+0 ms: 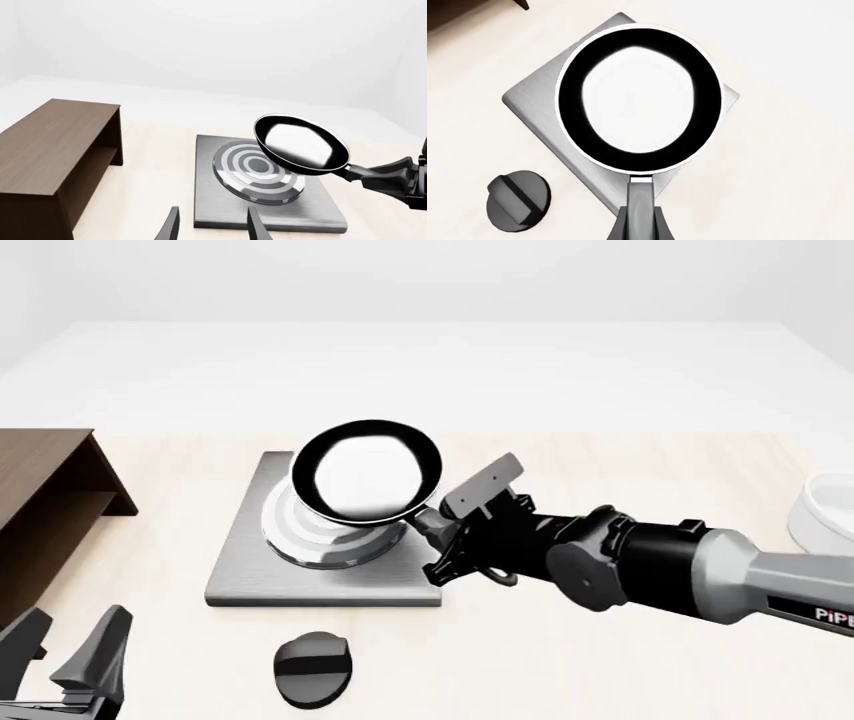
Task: Turn on the stove and put the frying pan on it.
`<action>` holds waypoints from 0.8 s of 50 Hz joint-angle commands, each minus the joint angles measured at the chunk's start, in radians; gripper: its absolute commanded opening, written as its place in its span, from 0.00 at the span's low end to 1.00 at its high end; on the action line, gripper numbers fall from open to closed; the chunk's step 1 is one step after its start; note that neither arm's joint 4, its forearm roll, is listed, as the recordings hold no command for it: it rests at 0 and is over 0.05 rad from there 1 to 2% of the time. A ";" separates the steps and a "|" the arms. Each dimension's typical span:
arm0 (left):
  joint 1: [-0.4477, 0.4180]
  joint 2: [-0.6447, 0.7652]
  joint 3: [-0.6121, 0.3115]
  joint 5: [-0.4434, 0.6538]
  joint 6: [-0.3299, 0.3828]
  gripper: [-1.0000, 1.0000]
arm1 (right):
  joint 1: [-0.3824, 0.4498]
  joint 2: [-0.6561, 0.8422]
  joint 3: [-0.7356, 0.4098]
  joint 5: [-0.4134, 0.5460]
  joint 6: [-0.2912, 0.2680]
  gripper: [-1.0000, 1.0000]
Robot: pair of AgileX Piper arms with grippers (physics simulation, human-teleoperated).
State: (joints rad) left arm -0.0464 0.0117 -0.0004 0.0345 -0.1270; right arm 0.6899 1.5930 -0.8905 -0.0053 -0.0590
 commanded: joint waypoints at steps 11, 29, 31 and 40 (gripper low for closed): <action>-0.005 -0.012 -0.001 0.006 0.005 1.00 | 0.046 0.059 -0.086 -0.025 0.032 0.00; -0.005 -0.012 -0.001 0.003 0.006 1.00 | 0.061 0.137 -0.127 -0.039 0.027 0.00; -0.005 -0.012 -0.001 0.003 0.005 1.00 | 0.065 0.149 -0.136 -0.039 0.026 0.00; -0.004 -0.012 -0.001 0.000 0.002 1.00 | 0.077 0.180 -0.164 -0.040 0.023 0.00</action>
State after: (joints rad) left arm -0.0491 0.0117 -0.0005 0.0300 -0.1248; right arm 0.7563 1.7540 -1.0058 -0.0370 -0.0467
